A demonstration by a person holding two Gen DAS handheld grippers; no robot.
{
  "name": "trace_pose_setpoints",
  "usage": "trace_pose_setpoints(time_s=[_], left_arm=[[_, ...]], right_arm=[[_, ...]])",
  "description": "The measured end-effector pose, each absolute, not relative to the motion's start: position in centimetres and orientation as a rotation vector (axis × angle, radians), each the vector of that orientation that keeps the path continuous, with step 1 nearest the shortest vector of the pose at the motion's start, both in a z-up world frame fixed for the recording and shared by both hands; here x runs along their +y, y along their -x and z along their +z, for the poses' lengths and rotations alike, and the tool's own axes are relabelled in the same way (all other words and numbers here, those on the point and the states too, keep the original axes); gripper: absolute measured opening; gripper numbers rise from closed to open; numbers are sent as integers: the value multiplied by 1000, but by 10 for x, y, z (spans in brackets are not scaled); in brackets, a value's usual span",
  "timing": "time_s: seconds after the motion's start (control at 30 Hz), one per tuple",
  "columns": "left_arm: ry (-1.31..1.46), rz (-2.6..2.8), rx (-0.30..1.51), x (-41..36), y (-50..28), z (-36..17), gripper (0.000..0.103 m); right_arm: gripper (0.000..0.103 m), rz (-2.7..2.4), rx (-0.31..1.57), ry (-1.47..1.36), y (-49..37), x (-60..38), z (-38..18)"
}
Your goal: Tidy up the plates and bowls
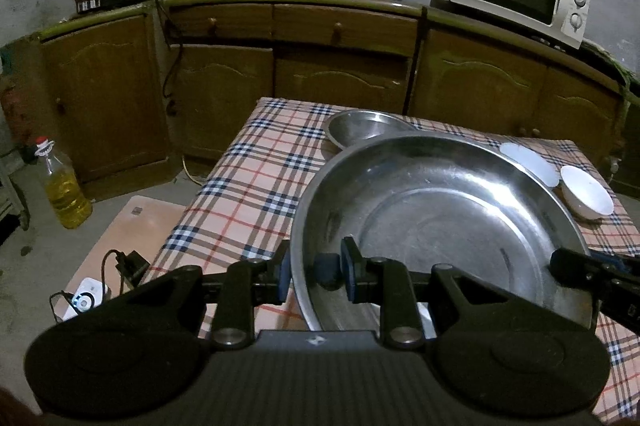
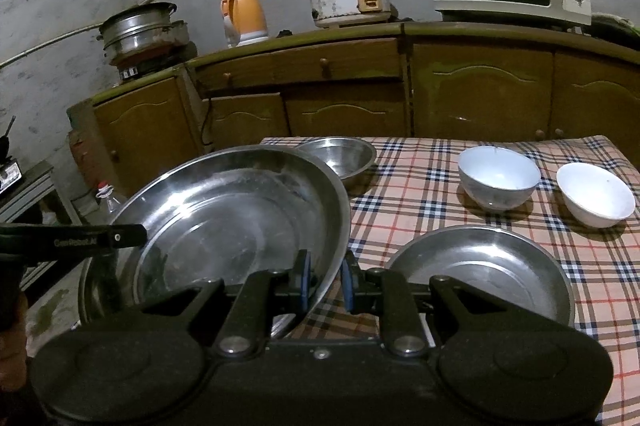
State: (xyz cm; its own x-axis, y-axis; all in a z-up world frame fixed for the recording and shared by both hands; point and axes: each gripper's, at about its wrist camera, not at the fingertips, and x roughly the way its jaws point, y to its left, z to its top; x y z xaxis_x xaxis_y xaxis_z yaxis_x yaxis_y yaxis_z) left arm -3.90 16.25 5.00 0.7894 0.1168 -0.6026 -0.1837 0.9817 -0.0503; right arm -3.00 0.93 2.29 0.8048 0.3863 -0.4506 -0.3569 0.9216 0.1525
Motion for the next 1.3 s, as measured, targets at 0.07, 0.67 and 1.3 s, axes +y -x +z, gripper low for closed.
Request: trace_pose_setpoints(time_s=[0.07, 0.67, 1.3], left_arm=[[108, 156, 645, 160, 39, 49, 26], [100, 91, 668, 136, 32, 42, 26], [91, 49, 679, 122, 25, 35, 26]], right_arm=[[22, 394, 497, -65, 31, 7, 23], [22, 334, 521, -83, 36, -24, 16], [22, 285, 535, -92, 37, -39, 9]])
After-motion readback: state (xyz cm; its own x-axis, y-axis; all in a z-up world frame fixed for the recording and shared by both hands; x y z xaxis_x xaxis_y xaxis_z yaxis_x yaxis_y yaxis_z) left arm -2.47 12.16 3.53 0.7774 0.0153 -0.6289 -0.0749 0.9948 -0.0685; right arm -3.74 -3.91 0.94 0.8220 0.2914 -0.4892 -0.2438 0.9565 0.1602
